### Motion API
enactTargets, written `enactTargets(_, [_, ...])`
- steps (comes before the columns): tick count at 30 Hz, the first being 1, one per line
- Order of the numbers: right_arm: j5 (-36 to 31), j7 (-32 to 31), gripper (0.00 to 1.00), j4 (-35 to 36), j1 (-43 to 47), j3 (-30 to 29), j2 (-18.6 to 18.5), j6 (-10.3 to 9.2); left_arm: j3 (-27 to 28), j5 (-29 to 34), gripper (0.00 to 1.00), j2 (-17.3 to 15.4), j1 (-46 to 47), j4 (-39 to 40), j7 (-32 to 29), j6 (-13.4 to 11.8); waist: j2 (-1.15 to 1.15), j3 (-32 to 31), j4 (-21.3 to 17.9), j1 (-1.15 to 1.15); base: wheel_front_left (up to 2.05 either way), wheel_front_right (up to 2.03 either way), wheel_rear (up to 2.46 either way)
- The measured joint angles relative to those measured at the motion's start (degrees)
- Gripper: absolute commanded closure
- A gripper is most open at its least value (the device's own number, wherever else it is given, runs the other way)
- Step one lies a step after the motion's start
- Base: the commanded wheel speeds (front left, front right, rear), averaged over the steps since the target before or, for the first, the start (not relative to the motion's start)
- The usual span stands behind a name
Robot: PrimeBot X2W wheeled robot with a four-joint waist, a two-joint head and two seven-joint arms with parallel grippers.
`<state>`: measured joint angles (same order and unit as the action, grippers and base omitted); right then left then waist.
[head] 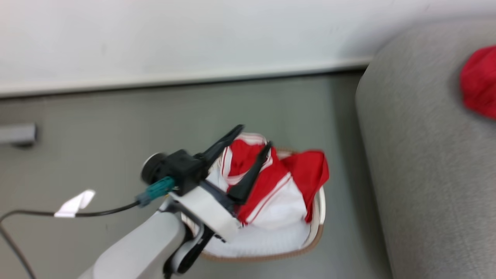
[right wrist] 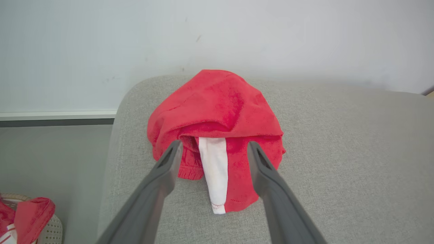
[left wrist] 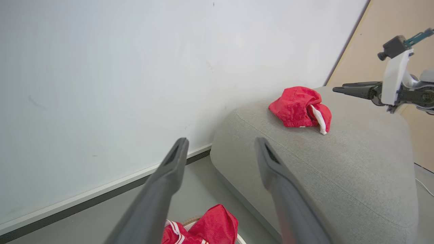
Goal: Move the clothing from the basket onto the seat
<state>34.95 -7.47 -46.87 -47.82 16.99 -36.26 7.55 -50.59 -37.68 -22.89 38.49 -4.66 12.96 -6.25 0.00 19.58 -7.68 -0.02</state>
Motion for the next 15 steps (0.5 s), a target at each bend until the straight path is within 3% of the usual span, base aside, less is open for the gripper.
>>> enactTargets(9, [4.1, 5.73, 0.0, 17.06, 7.14, 1.71, -1.67, 0.0, 5.67, -3.44, 0.0, -2.68, -7.5, -1.88, 1.68, -3.92, 0.0, -12.06, -0.27, -0.01, 0.0, 0.0, 0.0])
enactTargets(15, [3.19, 10.78, 0.0, 25.82, 15.1, -1.08, 2.05, 0.0, 10.27, -5.38, 0.0, -3.83, -14.14, -2.36, 2.04, -6.3, 0.0, -17.94, 0.9, -0.01, 0.0, 0.0, 0.0])
